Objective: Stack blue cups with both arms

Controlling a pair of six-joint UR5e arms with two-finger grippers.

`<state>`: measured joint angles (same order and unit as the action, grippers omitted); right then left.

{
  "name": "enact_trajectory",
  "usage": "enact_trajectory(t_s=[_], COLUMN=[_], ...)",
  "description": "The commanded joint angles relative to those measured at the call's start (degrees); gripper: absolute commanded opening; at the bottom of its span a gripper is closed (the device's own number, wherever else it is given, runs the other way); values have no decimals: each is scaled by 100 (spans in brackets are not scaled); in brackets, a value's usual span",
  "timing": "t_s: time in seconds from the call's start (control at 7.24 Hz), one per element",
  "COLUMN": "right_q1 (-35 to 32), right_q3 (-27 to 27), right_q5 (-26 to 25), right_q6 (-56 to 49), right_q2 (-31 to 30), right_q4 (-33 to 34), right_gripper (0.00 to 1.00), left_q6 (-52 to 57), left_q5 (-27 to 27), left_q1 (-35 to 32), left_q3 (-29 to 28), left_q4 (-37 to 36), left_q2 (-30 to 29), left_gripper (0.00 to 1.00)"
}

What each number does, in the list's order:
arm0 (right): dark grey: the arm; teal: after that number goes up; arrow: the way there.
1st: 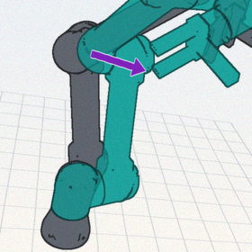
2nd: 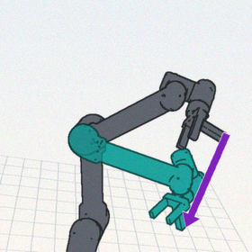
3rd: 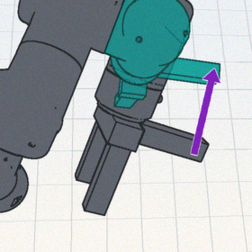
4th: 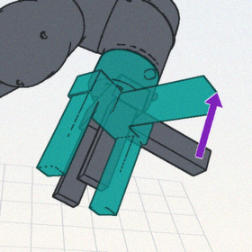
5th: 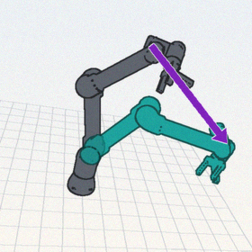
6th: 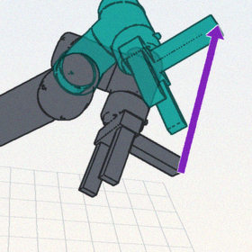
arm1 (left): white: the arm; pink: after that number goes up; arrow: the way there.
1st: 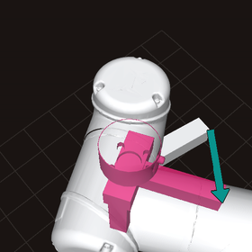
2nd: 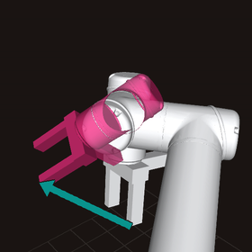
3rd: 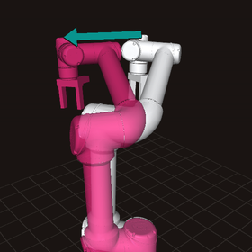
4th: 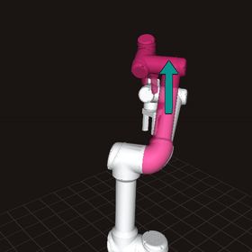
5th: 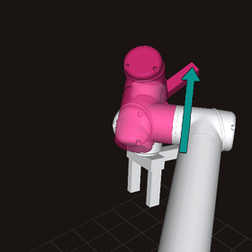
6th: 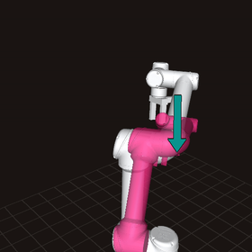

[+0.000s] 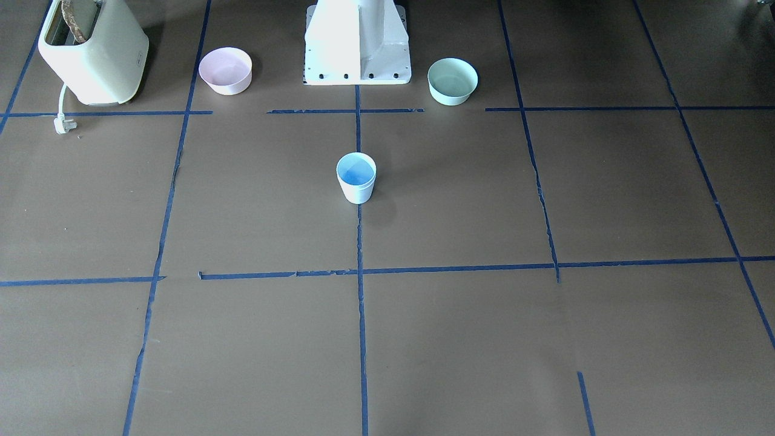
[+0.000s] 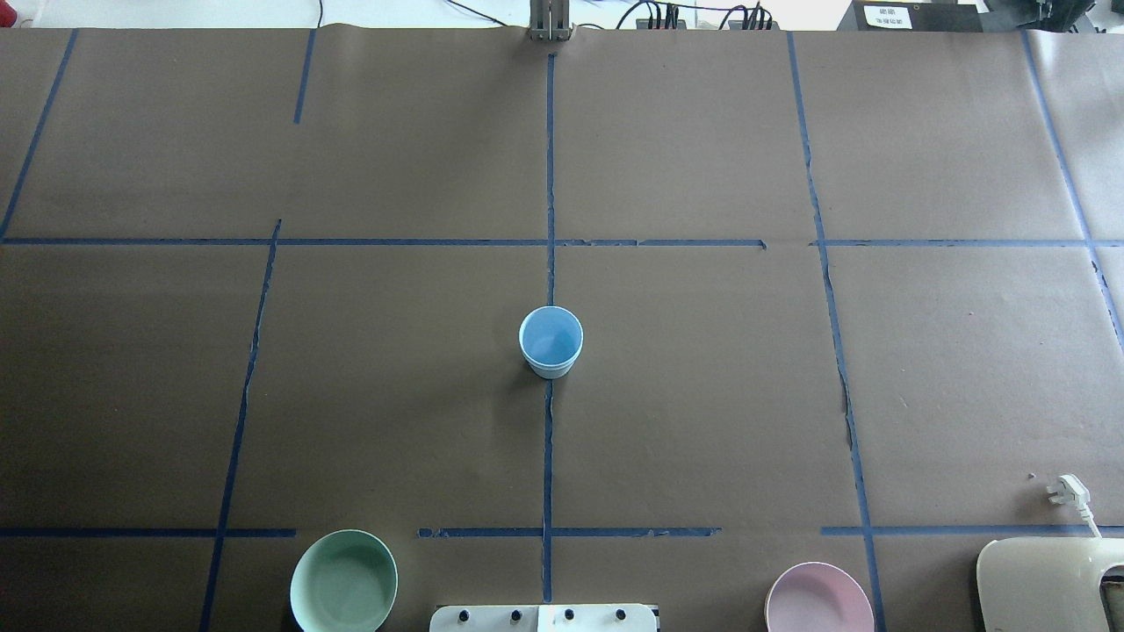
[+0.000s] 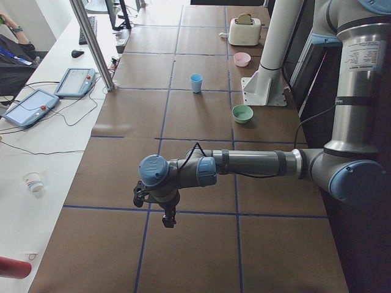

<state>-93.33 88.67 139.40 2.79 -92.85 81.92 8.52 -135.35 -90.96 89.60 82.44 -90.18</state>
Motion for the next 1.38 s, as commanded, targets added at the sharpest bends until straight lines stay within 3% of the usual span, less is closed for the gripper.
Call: enact_trajectory(t_s=[0.0, 1.24], right_q1=[-1, -1], right_q3=[1, 10], right_q5=[-18, -27], right_q6=[-7, -16], right_q2=[4, 13], right_q4=[-1, -9], right_gripper=[100, 100], left_q6=[0, 0], left_q5=[0, 0], left_q1=[0, 0], left_q3=[-13, -39], left_q4=[0, 79], left_q2=[0, 0], left_gripper=[100, 100])
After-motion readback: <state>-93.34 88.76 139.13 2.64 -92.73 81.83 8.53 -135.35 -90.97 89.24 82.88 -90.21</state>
